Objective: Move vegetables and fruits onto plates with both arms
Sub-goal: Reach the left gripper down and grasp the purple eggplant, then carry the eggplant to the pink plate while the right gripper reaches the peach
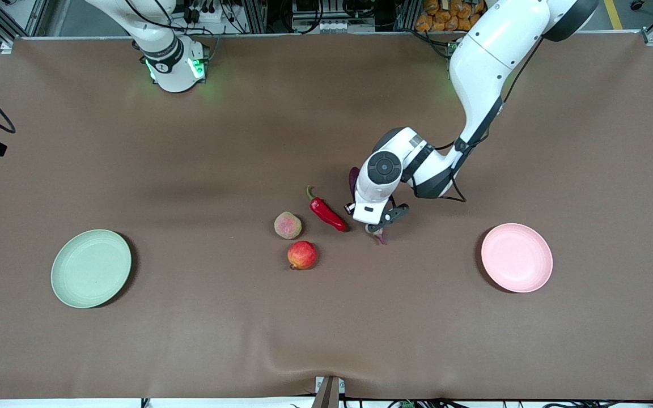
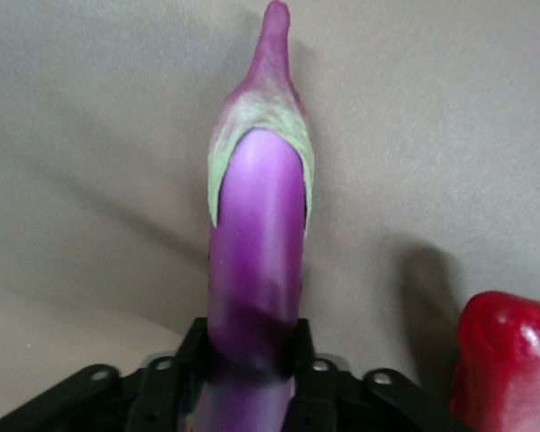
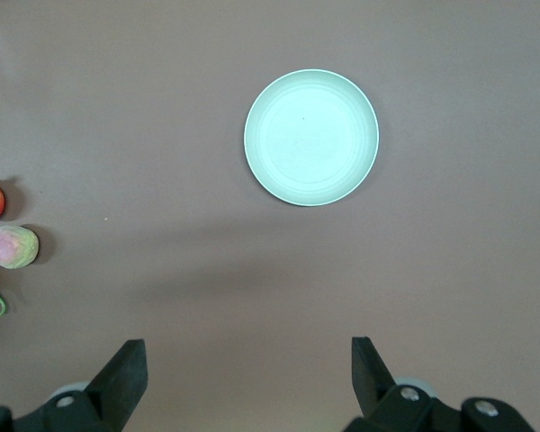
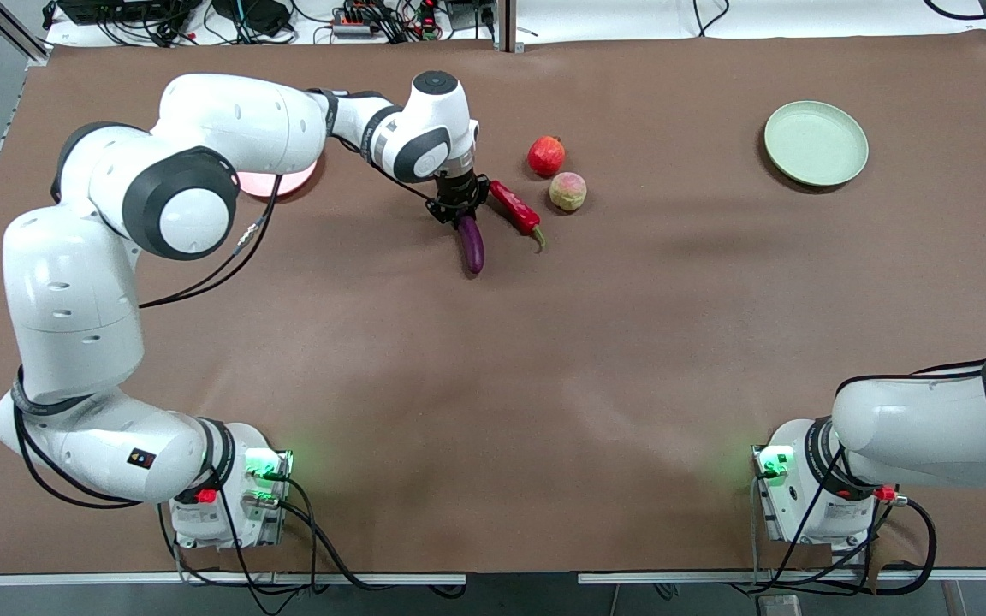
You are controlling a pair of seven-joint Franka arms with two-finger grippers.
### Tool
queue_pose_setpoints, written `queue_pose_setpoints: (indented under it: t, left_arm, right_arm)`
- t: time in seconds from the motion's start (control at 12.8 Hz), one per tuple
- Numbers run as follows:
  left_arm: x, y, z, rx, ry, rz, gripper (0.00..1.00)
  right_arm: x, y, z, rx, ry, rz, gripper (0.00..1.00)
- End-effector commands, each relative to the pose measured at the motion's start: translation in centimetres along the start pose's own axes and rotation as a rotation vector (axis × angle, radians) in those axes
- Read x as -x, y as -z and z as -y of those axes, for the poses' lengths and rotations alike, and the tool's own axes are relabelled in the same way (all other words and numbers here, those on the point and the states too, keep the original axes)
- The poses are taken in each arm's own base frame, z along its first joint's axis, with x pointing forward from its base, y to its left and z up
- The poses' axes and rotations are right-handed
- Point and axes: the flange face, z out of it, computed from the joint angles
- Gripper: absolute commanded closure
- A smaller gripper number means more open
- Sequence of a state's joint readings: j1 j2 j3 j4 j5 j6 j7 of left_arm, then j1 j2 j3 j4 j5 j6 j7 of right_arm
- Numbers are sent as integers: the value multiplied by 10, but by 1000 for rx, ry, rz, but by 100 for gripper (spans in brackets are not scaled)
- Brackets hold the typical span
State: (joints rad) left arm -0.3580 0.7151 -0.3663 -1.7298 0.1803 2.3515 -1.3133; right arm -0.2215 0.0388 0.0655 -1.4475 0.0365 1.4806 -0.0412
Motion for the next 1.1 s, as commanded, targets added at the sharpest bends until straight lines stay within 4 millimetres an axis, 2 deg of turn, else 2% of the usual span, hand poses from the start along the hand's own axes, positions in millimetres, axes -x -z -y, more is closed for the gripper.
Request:
queue_pose_setpoints:
  t: [0.0, 0.16, 0.31, 0.47, 0.55, 0.63, 0.71, 0.78, 0.94, 1.02]
  left_arm:
    - [-51, 60, 21, -17, -56, -68, 100]
    - [-75, 109, 37, -20, -89, -99, 100]
    - [-102, 139, 56, -17, -118, -122, 100]
    - [-133, 157, 87, -64, -187, -111, 100]
    - [-149, 167, 103, -73, -204, -110, 100]
    - [-161, 173, 117, -87, -231, -101, 100]
    - [-172, 174, 130, -105, -259, -85, 100]
    - [-186, 176, 144, -112, -272, -75, 100]
    - [-209, 180, 171, -127, -318, -56, 100]
    - [-224, 181, 191, -133, -339, -44, 100]
  right_arm:
    - [5, 3, -2, -13, -6, -2, 0]
    - [4, 2, -4, -15, -9, -1, 0]
    - [-1, -3, -5, -18, 3, 7, 0]
    - [-3, -6, 11, -22, 29, 11, 0]
    - [-4, -8, 33, -20, 68, 16, 0]
    - [-15, -32, 56, -23, 109, 57, 0]
    - [-32, -74, 76, -27, 144, 134, 0]
    - [-39, -93, 95, -28, 172, 156, 0]
    - [-49, -119, 131, -76, 209, 164, 0]
    - [-59, -137, 150, -96, 226, 148, 0]
